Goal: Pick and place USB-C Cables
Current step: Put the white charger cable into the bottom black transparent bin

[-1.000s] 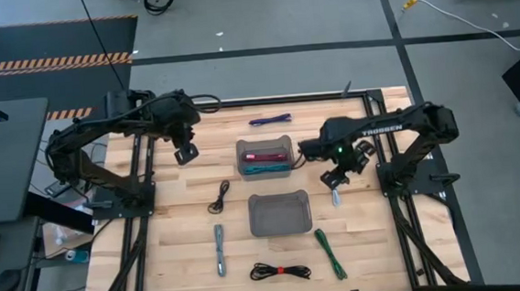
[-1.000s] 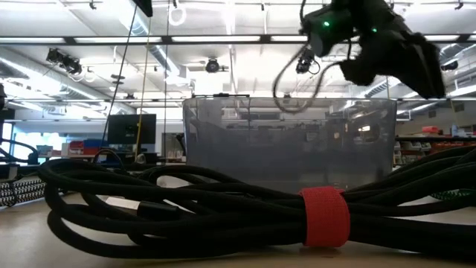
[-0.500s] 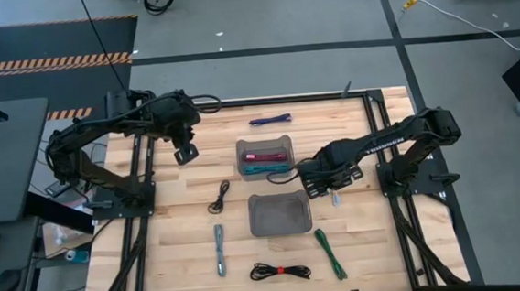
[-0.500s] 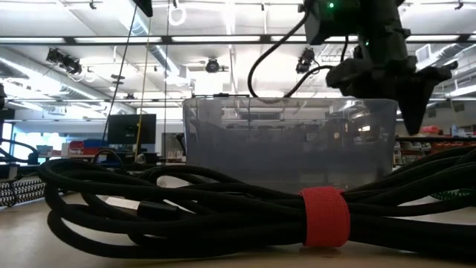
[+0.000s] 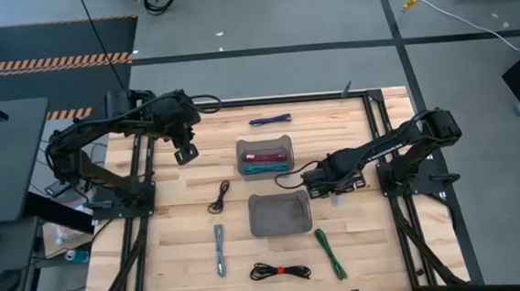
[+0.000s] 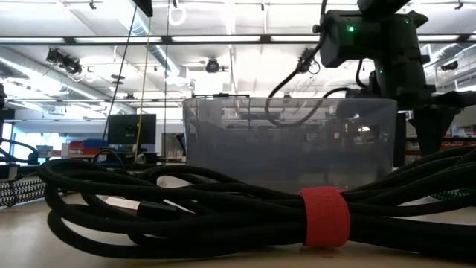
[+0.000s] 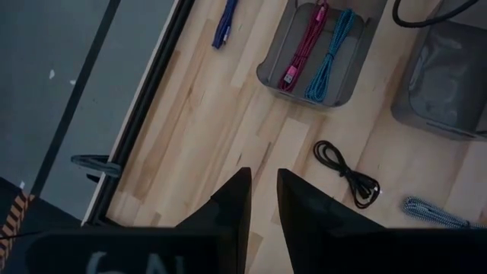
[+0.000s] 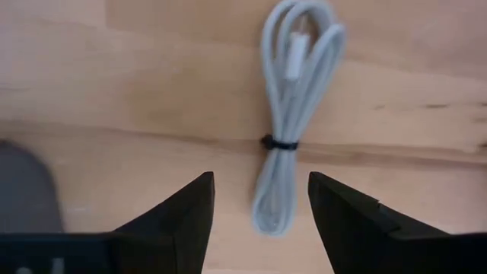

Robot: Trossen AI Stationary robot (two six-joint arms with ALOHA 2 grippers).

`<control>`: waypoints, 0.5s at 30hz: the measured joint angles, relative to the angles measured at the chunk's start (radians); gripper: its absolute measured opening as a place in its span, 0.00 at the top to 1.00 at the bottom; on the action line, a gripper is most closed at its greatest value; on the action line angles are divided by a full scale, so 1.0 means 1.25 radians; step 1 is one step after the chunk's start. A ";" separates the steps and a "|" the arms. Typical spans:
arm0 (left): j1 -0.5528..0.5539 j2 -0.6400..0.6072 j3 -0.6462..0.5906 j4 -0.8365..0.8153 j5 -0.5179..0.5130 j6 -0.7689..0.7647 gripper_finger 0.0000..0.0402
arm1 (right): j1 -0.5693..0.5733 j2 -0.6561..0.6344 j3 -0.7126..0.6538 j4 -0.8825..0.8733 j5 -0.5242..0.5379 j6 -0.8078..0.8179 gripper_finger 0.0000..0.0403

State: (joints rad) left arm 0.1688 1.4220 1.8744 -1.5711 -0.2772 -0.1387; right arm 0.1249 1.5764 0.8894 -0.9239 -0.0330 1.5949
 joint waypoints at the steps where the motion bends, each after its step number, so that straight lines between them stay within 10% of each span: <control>1: 0.000 0.000 0.000 0.000 0.000 -0.003 0.82 | 0.000 0.000 0.000 -0.004 0.012 0.001 0.46; 15: 0.000 0.000 0.000 0.002 0.000 -0.012 0.82 | -0.004 0.000 -0.013 0.027 0.112 0.062 0.47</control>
State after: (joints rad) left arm 0.1688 1.4220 1.8744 -1.5684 -0.2775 -0.1537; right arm 0.1196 1.5764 0.8737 -0.8905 0.1073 1.6729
